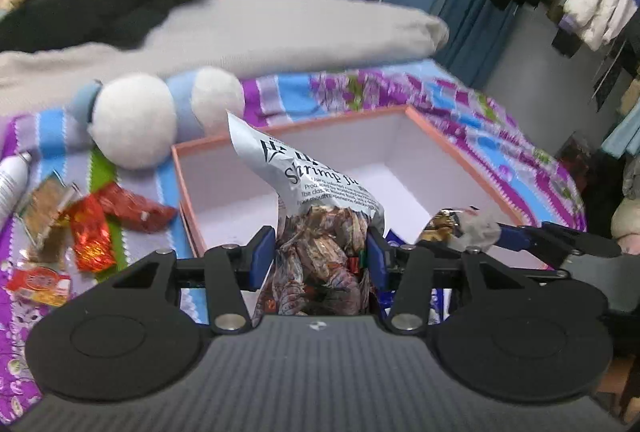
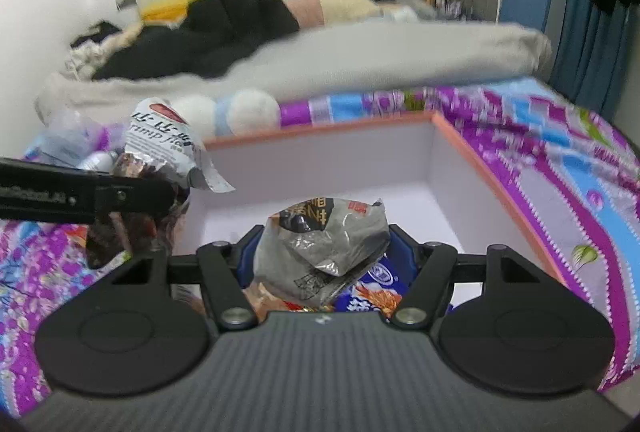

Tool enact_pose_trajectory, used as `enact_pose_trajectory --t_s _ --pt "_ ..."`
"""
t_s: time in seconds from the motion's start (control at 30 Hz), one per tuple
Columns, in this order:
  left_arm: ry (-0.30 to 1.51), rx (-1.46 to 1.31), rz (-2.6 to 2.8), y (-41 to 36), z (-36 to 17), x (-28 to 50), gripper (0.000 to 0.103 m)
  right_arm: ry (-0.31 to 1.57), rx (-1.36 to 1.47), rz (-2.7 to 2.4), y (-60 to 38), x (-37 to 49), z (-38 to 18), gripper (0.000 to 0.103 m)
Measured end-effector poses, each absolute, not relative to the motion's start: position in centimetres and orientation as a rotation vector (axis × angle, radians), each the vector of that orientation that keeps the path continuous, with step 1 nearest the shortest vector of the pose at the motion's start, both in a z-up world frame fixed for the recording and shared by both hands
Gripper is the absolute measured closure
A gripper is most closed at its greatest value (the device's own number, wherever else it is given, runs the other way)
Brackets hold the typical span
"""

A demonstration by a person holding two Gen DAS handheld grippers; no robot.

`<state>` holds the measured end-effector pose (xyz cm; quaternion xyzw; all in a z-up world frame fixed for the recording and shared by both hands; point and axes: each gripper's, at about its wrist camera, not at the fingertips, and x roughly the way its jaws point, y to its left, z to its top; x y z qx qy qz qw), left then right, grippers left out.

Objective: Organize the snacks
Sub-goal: 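Carry both held bags over the pink box, then open both grippers to drop the bags into the pink box and withdraw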

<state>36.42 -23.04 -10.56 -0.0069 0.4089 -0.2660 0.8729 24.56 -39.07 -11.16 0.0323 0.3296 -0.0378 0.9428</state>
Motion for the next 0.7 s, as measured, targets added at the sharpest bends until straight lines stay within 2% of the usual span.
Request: enact_pose_trajectory --t_s 0.27,0.4,0.43,0.5,0.57,0.7 --pt "0.985 0.021 -0.542 -25.7 -14.1 39.5 0.049 0.874 0.054 -0.072 -40.0 28.4 -15.8 0.035" --pt "0.995 0.006 -0.531 -25.7 -14.6 39.8 0.048 0.9 0.054 -0.104 -40.3 28.7 -16.7 0.035" --pt "1.003 0.002 -0.53 -25.5 -14.7 39.8 0.046 0.902 0.062 -0.101 -40.2 28.7 -16.8 0.035" --pt "1.0 0.005 -0.536 -25.3 -14.7 39.4 0.033 0.903 0.066 -0.099 -40.3 28.6 -16.9 0.034" --pt "0.976 0.009 -0.533 -25.0 -14.6 39.0 0.028 0.894 0.08 -0.1 -40.7 28.7 -16.9 0.033" --pt "0.94 0.008 -0.555 -24.1 -14.0 37.9 0.027 0.86 0.105 -0.11 -40.8 27.7 -16.2 0.032"
